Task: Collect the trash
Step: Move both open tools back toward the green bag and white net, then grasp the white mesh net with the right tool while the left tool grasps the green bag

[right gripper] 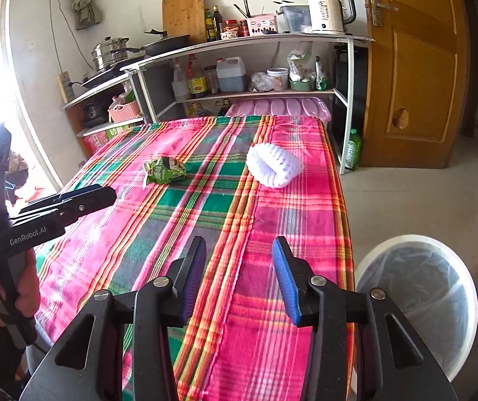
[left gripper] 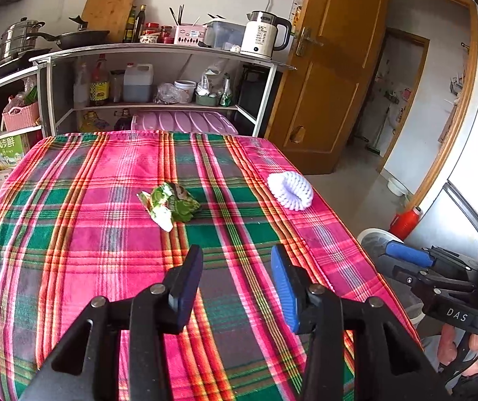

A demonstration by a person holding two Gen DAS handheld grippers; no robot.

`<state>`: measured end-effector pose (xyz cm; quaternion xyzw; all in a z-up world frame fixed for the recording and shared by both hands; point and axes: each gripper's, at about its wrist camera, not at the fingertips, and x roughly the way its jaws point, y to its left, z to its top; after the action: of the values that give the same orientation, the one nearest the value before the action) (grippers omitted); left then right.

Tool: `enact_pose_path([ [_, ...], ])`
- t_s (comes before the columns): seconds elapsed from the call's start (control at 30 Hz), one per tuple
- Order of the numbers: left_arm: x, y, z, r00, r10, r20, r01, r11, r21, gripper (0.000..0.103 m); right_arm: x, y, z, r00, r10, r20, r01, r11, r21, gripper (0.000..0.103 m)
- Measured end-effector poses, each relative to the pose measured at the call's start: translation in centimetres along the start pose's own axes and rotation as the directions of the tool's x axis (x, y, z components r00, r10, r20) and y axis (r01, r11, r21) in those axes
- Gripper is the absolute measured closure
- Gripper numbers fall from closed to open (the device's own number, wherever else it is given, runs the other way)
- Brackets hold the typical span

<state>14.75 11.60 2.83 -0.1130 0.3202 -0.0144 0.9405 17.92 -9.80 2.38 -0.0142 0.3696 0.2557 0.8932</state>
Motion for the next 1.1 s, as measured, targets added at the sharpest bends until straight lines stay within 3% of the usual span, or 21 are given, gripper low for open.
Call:
enact_pose_path([
  [0.4, 3.7, 3.8, 2.7, 0.997, 0.070, -0.042, -0.070, 0.997, -0.009, 0.052, 3.8, -1.1, 3.6, 1.000, 0.007, -0.022, -0.007, 1.000, 0.001, 0.055],
  [0.7, 8.0, 6.2, 2.9, 0.989, 0.077, -0.128, -0.087, 0.994, -0.070, 0.052, 7.8, -2.2, 5.8, 0.998, -0.007, -0.056, 0.007, 1.000, 0.000, 0.053],
  [1.1, 11.0, 8.1, 3.4, 0.982, 0.074, -0.173, -0.098, 0.986, -0.132, 0.045, 13.1, -4.4, 7.6, 0.993, -0.054, -0.105, 0.054, 0.999, -0.003, 0.052],
])
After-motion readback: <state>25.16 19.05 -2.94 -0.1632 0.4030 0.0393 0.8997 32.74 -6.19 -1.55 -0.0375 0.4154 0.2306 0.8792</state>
